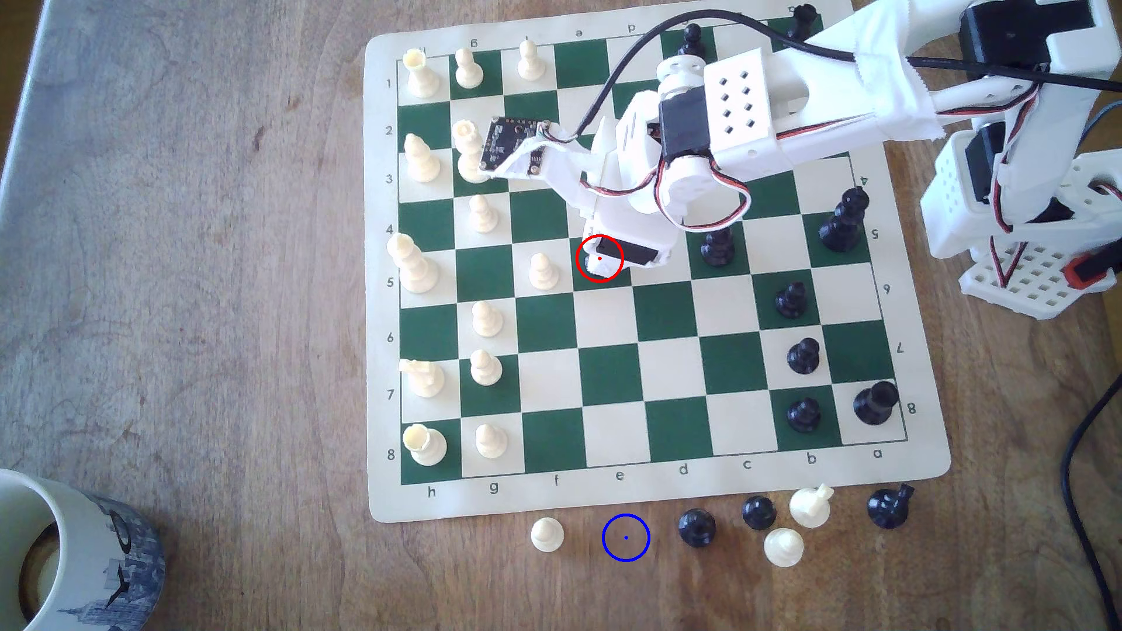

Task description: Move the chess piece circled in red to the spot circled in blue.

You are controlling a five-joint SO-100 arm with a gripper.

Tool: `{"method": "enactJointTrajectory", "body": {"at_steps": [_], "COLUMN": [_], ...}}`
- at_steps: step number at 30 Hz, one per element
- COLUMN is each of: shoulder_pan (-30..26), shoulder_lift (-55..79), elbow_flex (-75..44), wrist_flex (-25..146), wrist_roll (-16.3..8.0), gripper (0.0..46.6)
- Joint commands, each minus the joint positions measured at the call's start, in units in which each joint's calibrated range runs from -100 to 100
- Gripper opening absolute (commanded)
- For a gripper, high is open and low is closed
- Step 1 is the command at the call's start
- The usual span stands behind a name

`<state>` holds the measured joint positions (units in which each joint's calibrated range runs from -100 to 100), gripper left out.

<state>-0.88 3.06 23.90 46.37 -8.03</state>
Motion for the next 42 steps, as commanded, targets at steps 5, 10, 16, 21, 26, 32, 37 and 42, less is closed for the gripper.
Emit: {"method": "enactJointTrajectory", "body": {"at_steps": [5, 10, 16, 21, 26, 32, 37, 42], "shoulder_pan": [-1.34, -4.24, -14.72, -22.93, -26.53, -29.42, -30.28, -29.74], "shoulder_lift": [-9.17, -17.40, -18.51, -12.48, -4.33, 7.13, 10.69, 12.73], "elbow_flex": [-7.40, -10.58, -11.94, -15.47, -19.92, -25.26, -26.90, -27.53], "wrist_flex": [5.30, 10.96, 12.92, 10.30, 6.45, 3.34, 2.85, 1.86], "wrist_roll": [-0.34, -0.15, 2.59, 3.08, 3.71, 3.76, 3.66, 3.61], "gripper": [4.1, 3.6, 1.9, 1.6, 1.6, 1.6, 1.6, 1.7]}}
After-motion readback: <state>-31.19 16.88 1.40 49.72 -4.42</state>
